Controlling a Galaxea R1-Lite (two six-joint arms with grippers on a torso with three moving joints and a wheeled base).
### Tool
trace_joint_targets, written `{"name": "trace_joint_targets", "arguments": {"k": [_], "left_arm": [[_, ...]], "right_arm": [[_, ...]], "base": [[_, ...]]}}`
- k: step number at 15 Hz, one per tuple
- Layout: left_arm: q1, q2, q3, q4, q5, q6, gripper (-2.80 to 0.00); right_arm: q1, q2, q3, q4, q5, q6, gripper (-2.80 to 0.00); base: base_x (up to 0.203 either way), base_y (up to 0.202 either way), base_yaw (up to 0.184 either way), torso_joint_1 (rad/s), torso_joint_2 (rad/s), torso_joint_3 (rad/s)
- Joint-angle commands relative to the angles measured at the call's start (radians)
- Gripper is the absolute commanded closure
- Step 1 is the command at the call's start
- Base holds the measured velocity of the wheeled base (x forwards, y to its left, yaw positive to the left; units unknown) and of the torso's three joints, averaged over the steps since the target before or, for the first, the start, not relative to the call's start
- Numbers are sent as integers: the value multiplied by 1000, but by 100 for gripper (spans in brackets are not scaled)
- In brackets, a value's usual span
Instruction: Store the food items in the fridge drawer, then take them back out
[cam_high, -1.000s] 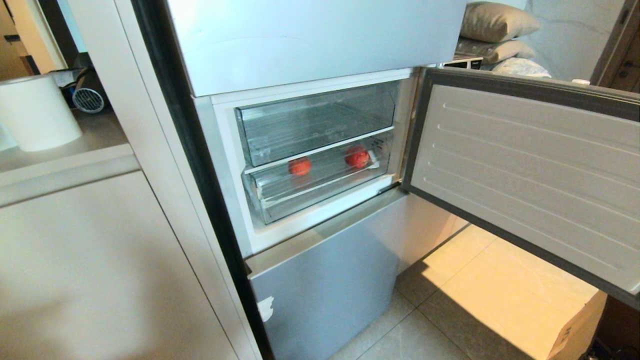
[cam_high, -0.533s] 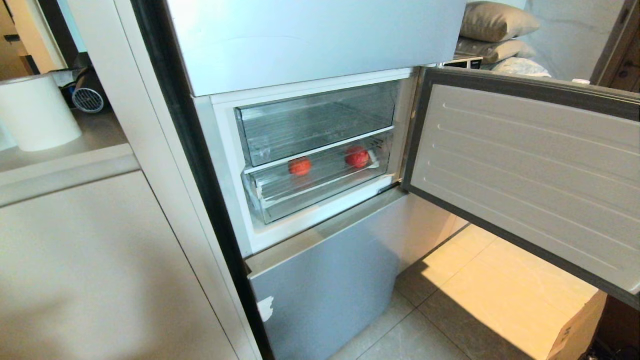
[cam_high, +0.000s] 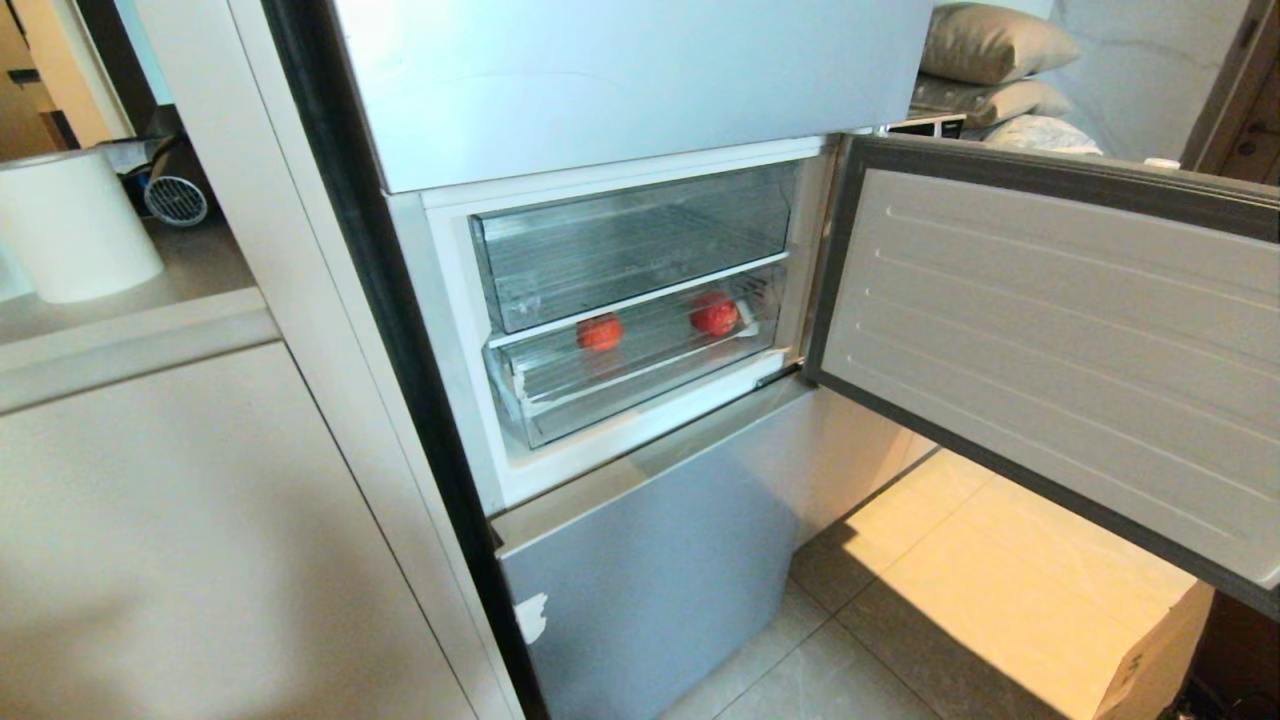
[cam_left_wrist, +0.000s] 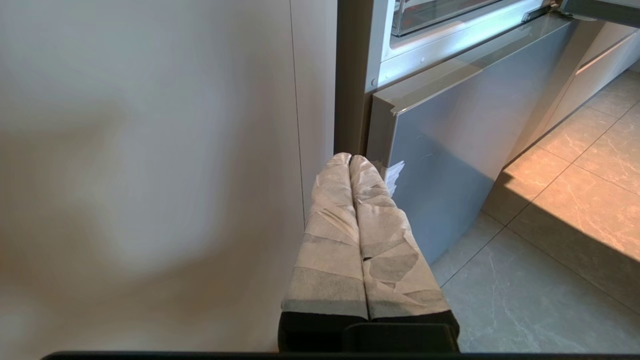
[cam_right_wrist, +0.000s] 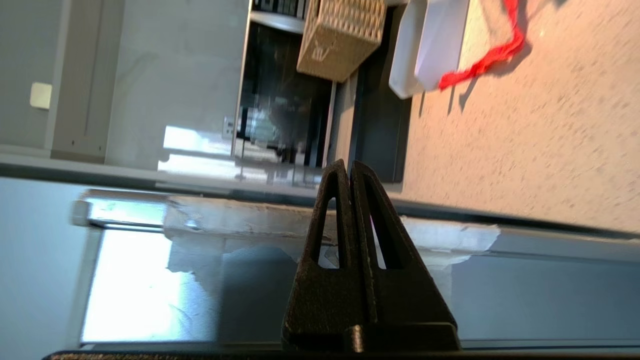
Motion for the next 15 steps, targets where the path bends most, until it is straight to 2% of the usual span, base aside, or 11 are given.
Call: {"name": "trace_joint_targets", "arguments": {"k": [1,5,7,8,9,11,13,14,15], "left_arm": [[2,0,0,0,0,0,0],[0,0,0,0,0,0,0],[0,0,0,0,0,0,0],[0,0,0,0,0,0,0],[0,0,0,0,0,0,0],[0,0,0,0,0,0,0],[0,0,0,0,0,0,0],[2,0,0,0,0,0,0],[0,0,0,0,0,0,0]], "right_arm": [[26,-7,24,4,10,6,0],[22,-135,116,19,12,5,0],[-26,-227,138,25,28,9,0],[-67,-264,118,23,35,39,0],[-89,-277,63,22,37,91,0],[-144,-284,-152,20,46,272,0],[-231,-253,-321,8,38,401,0],[-269,-207,-356,-15,13,420,0],[-282,-182,-349,-29,-5,402,0]], "base": [[0,0,0,0,0,0],[0,0,0,0,0,0],[0,0,0,0,0,0],[0,0,0,0,0,0],[0,0,0,0,0,0],[0,0,0,0,0,0],[0,0,0,0,0,0],[0,0,0,0,0,0],[0,0,0,0,0,0]]}}
